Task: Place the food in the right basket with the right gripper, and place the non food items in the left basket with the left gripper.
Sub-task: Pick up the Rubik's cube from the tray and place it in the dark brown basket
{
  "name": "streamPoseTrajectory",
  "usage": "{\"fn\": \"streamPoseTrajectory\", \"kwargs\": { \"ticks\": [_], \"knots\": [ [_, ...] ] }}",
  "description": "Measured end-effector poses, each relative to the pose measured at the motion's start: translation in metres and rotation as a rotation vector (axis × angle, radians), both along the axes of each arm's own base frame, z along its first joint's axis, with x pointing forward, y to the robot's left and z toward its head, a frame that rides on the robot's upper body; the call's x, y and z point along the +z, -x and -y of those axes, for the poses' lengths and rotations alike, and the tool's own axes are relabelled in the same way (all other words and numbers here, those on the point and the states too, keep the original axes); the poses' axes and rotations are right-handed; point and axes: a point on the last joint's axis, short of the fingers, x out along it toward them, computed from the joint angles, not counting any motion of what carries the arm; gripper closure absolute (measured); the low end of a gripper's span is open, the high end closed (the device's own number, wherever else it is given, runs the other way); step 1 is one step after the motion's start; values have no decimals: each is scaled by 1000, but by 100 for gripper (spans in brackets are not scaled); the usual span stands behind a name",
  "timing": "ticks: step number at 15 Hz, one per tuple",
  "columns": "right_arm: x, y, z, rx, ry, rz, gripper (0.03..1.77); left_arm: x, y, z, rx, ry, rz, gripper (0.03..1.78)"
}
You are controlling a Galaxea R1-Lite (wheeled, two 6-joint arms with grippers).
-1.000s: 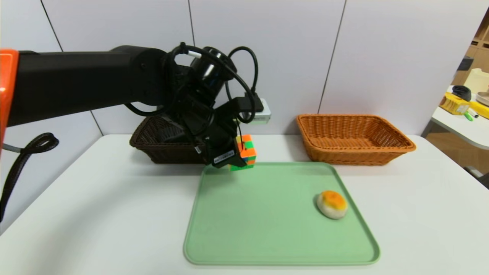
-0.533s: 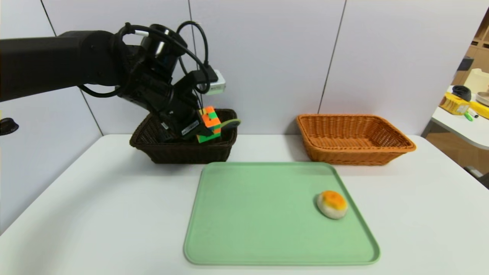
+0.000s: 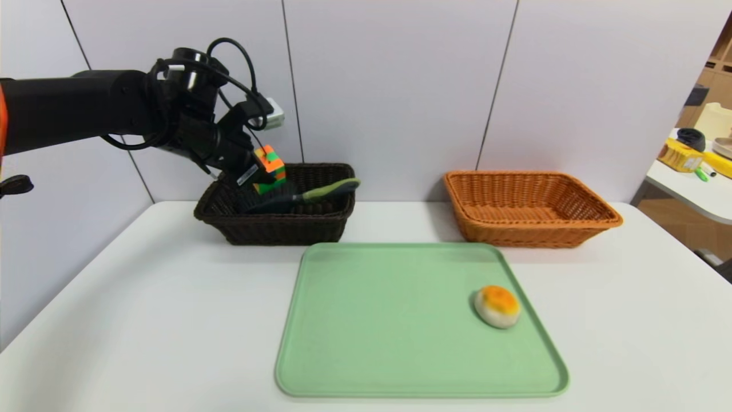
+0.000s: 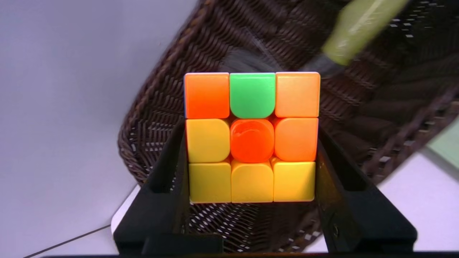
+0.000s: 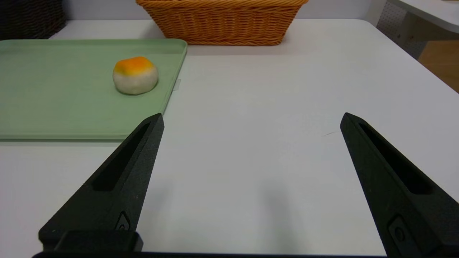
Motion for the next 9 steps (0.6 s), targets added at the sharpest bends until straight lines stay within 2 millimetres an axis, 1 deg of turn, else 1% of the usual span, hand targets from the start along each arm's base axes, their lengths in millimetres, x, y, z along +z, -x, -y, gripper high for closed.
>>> {"fn": "streamPoseTrajectory", "kwargs": {
  "ticks": [4, 9],
  "knots": [
    [0, 0, 0, 0, 0, 0, 10, -15, -16, -18, 48, -1, -11, 87],
    [0, 0, 0, 1, 0, 0, 10, -28, -24, -30, 76, -5, -41, 87]
  ]
}}
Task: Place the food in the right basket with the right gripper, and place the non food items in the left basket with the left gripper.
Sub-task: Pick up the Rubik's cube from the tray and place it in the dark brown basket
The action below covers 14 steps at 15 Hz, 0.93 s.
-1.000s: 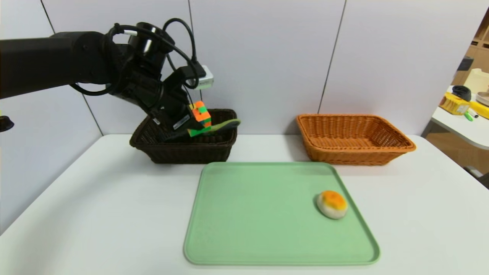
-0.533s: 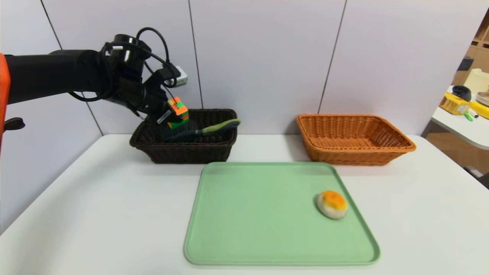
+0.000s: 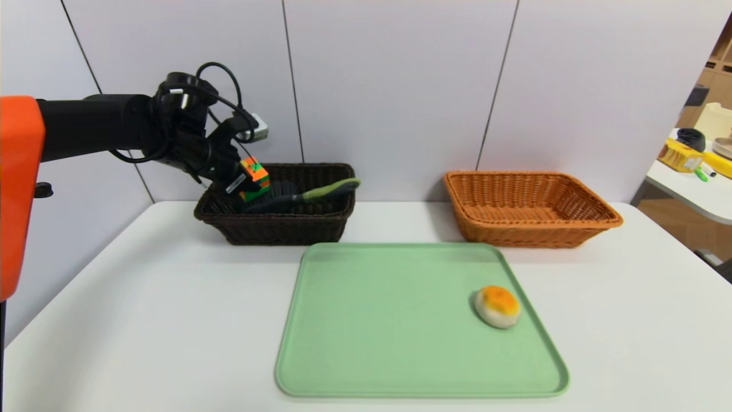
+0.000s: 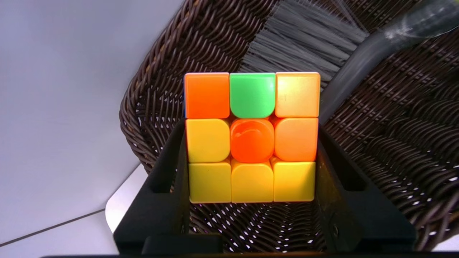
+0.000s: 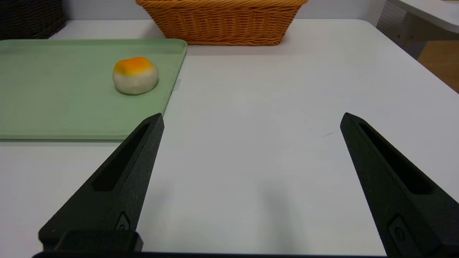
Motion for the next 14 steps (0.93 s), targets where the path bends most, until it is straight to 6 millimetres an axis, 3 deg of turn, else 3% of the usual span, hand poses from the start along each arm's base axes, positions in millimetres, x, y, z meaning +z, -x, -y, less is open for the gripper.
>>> {"fn": "streamPoseTrajectory", "kwargs": {
  "ticks": [3, 9, 14],
  "knots": [
    [0, 0, 0, -1, 0, 0, 10, -3, -2, -3, 4, -3, -5, 84],
    [0, 0, 0, 0, 0, 0, 10, 0, 1, -4, 6, -4, -5, 44],
    [0, 0, 0, 0, 0, 0, 10, 21, 26, -3, -3, -2, 15, 28]
  ]
}}
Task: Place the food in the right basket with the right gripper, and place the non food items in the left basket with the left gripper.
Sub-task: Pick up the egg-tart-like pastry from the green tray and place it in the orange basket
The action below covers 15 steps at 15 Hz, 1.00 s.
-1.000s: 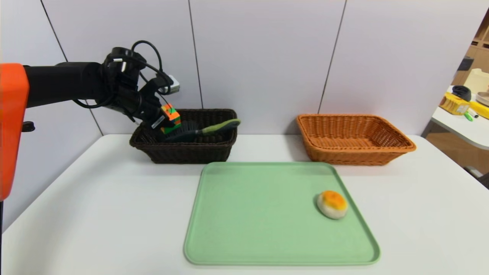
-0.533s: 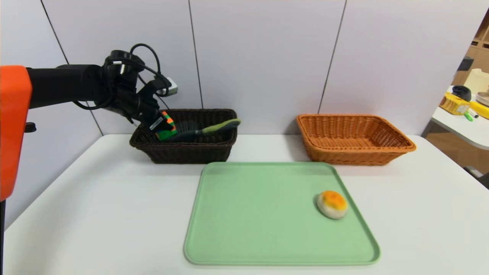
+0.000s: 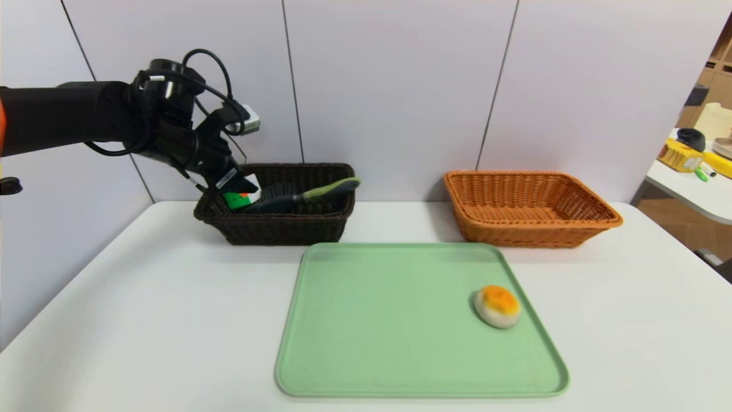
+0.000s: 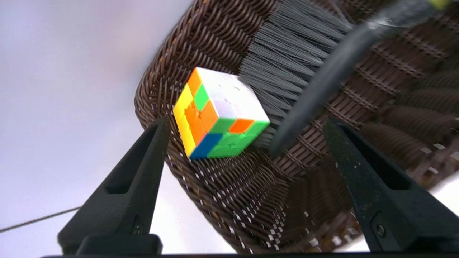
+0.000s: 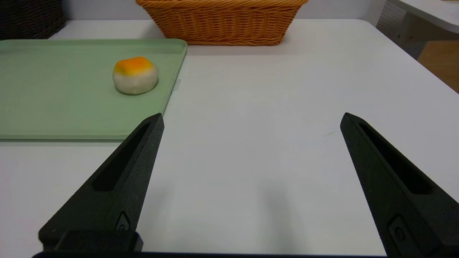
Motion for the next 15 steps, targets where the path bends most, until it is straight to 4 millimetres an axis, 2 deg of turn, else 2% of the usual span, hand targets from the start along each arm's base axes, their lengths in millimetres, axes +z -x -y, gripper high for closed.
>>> {"fn": "streamPoseTrajectory", "kwargs": {
  "ticks": [3, 6, 10, 15],
  "knots": [
    [0, 0, 0, 0, 0, 0, 10, 3, 32, 4, -20, -6, -38, 23],
    [0, 0, 0, 0, 0, 1, 10, 2, 74, 1, -30, -14, -87, 19],
    [0, 0, 0, -1, 0, 0, 10, 12, 136, -7, -11, -21, -76, 15],
    [0, 0, 0, -1, 0, 0, 10, 22, 220, -21, 111, 37, -4, 14]
  ]
}}
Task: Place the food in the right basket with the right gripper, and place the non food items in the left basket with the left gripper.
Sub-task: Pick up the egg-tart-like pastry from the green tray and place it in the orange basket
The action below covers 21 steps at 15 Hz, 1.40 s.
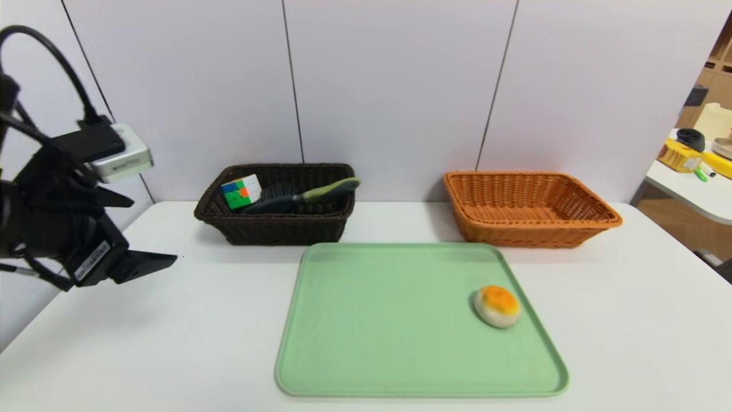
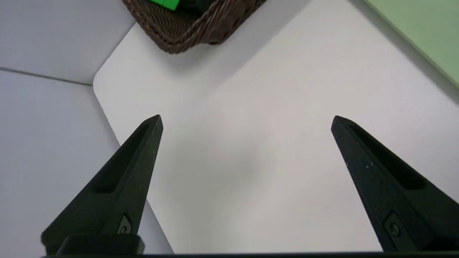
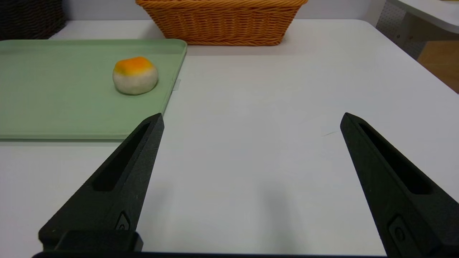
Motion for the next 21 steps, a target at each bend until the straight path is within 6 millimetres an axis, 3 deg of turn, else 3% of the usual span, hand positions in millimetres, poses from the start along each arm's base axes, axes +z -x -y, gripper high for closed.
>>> {"fn": "streamPoseTrajectory", "kwargs": {
  "ticks": [3, 6, 12, 21],
  "knots": [
    [0, 0, 0, 0, 0, 0, 10, -6, 53, -8, 75, 110, 44, 13],
    [0, 0, 0, 0, 0, 0, 10, -28, 89, -14, 138, 219, 122, 12],
    [0, 0, 0, 0, 0, 0, 10, -57, 132, -22, 152, 325, 421, 12],
    [0, 0, 0, 0, 0, 0, 10, -108, 182, -20, 102, 343, 535, 12]
  ]
}}
